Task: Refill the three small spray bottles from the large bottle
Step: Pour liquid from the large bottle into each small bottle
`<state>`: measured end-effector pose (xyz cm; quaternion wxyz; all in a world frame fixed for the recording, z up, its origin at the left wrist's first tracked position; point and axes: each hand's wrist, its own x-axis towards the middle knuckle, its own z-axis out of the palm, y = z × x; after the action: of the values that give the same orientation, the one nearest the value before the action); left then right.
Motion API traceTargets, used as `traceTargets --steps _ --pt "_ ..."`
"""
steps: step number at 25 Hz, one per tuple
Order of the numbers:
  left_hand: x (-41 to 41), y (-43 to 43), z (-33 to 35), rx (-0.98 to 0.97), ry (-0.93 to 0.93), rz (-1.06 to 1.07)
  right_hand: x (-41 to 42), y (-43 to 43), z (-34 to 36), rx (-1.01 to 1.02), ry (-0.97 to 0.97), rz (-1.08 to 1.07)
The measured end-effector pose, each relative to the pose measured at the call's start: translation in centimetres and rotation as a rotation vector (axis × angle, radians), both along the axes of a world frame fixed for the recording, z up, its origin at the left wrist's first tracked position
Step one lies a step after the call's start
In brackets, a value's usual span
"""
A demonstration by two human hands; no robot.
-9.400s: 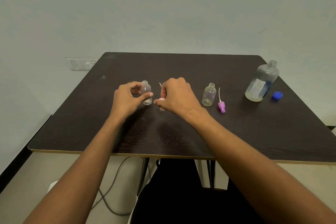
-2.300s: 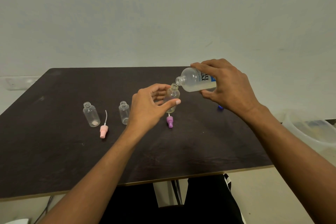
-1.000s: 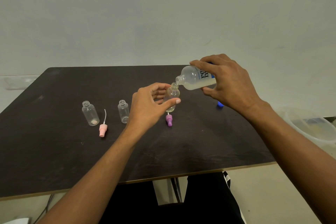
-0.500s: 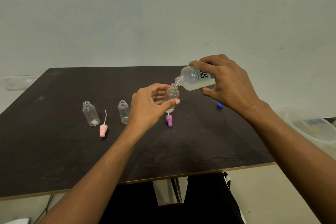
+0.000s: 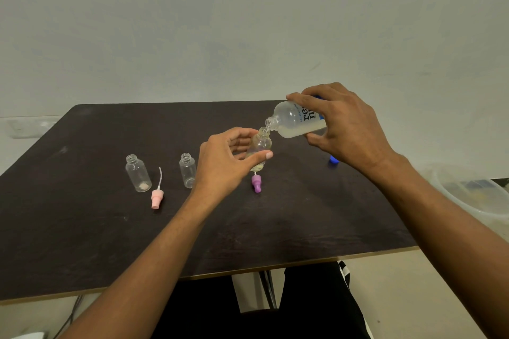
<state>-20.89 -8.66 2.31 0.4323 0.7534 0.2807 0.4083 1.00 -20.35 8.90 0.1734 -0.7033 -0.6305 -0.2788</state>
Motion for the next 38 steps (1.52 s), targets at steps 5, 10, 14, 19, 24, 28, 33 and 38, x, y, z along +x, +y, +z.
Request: traceTargets --steps 5,10,14,19,24,28,33,38 --pt "0.06 0.02 0.01 0.001 0.007 0.004 0.07 0.0 -0.08 0.009 -0.009 0.003" --pt "0.02 -0.03 0.02 0.003 0.007 0.004 0.04 -0.05 0.0 0.013 -0.006 0.006" --pt "0.02 -0.04 -0.02 0.0 0.008 0.003 0.02 -0.08 -0.02 0.01 -0.011 0.008" --pt "-0.01 -0.08 -0.05 0.001 0.009 0.0 0.06 -0.07 -0.05 0.008 -0.019 0.005" --pt "0.02 -0.13 -0.03 0.001 0.007 -0.002 0.12 -0.17 -0.07 0.01 -0.02 0.004" --pt "0.03 -0.17 -0.02 0.005 0.008 -0.001 0.14 -0.21 0.0 0.005 -0.025 0.006" --pt "0.0 -0.19 -0.02 -0.002 0.009 -0.008 0.02 -0.26 0.09 0.001 -0.018 0.006" --pt "0.0 -0.25 -0.21 -0.018 -0.006 -0.01 -0.01 -0.35 0.05 0.005 -0.029 0.001"
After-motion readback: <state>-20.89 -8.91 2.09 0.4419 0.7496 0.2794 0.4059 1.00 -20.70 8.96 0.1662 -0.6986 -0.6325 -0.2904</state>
